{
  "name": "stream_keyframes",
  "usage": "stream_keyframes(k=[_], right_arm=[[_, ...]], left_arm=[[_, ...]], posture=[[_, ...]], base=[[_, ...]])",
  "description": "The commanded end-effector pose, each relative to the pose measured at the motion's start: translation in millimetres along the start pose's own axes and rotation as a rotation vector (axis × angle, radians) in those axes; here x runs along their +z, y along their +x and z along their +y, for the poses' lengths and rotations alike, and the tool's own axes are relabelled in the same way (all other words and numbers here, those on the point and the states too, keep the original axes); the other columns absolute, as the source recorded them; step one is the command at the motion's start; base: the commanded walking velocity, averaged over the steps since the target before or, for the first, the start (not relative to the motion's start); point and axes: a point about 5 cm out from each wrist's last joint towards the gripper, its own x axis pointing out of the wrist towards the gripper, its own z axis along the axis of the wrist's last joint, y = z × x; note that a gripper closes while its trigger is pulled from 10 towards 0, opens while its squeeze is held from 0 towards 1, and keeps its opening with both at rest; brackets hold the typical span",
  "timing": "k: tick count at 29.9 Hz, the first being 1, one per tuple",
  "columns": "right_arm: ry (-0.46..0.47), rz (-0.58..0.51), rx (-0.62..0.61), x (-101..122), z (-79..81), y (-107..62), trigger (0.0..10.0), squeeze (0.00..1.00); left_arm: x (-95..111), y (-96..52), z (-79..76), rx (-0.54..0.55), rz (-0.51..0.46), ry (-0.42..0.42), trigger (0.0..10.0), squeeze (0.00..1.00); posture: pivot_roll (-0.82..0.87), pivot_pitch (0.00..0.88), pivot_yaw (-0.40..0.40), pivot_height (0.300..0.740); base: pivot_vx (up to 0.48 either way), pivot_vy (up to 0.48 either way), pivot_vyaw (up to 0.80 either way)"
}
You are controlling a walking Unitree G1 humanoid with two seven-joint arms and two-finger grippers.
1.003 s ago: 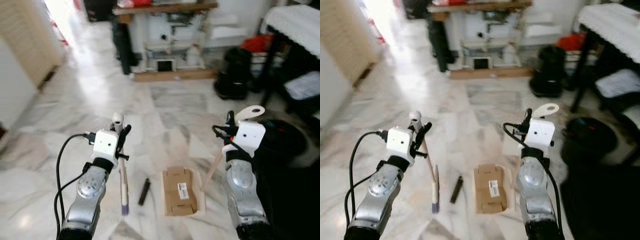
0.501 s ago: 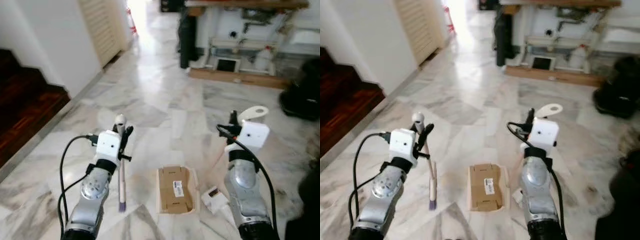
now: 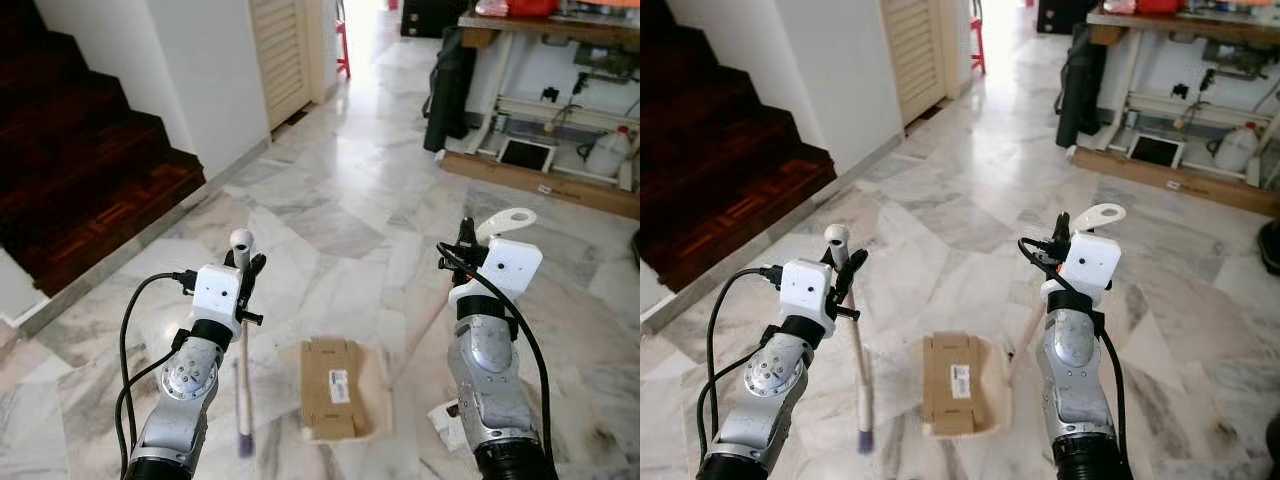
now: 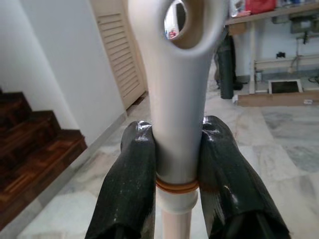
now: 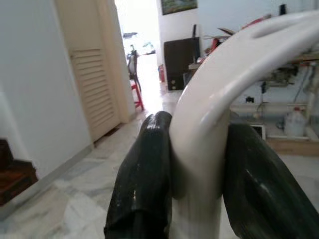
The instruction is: Sweep floor
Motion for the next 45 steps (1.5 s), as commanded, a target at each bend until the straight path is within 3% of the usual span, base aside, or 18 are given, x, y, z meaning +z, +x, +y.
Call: stream_keyframes(k=[1,13,21,26,45], right_arm=[[0.035,-0.017,0.013,7.1,6.2,4.9,10.0,0.00],[0.108,0.020,-0.002,3.5,5.1,4.2,10.0,0.00],[0.289,0.111,-0.045,-6.0,2.5,5.0,10.0,0.00],[0.355,0.155,-0.047,-10.6,1.1,5.2,10.0,0.00],[0.358,0.170,0.002,-12.6,4.5,4.8,10.0,0.00]], left_arm=[[8.6,3.7,8.6,0.015,-0.036,0.028,10.0,0.00],[9.1,3.3,7.9,0.010,-0.033,0.027,10.0,0.00],[10.3,2.6,10.1,0.013,-0.036,0.030,10.0,0.00],[11.7,2.8,10.1,0.012,-0.041,0.026,10.0,0.00],[10.8,-3.1,15.9,0.027,-0.027,-0.004,10.0,0.00]], posture=[[0.09,0.000,0.044,0.740],[0.09,0.000,0.046,0.740],[0.10,0.000,0.047,0.740],[0.10,0.000,0.047,0.740],[0.11,0.000,0.050,0.740]], base=[[0.000,0.371,0.00],[0.000,0.369,0.00],[0.000,0.371,0.00],[0.000,0.370,0.00],[0.000,0.367,0.07]])
